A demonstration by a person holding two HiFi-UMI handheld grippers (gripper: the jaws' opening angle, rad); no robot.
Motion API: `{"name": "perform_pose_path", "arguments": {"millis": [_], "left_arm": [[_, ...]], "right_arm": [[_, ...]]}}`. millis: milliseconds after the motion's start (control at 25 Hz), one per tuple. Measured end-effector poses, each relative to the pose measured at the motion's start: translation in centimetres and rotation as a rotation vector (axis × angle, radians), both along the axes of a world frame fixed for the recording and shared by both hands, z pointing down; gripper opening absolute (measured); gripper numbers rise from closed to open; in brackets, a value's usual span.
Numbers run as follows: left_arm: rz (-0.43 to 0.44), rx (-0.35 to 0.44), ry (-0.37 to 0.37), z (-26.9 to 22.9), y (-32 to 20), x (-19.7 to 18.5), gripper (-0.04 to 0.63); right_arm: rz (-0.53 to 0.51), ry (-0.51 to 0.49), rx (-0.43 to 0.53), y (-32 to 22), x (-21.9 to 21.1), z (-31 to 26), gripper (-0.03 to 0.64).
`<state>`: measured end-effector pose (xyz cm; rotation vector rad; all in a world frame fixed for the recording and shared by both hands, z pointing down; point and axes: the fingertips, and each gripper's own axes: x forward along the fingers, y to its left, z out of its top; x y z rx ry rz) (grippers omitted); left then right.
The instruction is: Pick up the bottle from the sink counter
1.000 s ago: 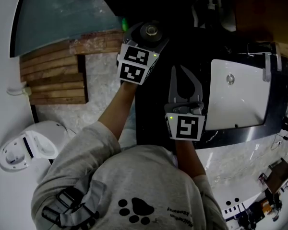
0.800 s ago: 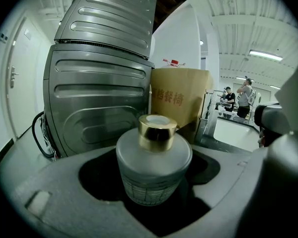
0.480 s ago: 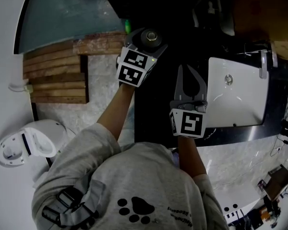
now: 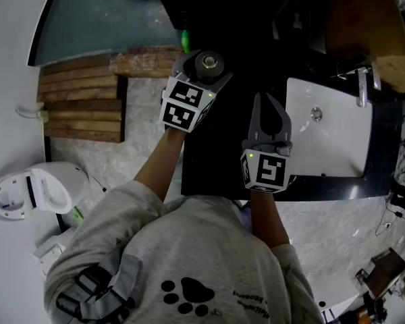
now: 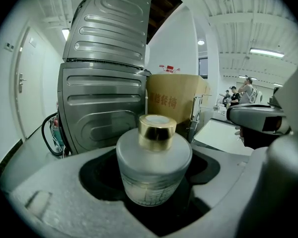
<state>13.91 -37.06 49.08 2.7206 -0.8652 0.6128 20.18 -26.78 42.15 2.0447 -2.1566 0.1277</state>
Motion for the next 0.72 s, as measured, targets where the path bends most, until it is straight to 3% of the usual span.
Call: {"name": "perform_pose_path", "arguments": {"millis": [720], "left_arm": [[-0.108, 0.052, 0.035, -6.2, 8.1, -2.3, 0.351]], "right_arm": [[-0.082, -0.037, 0.039, 4.7, 0.5, -2.1, 0.002]]}}
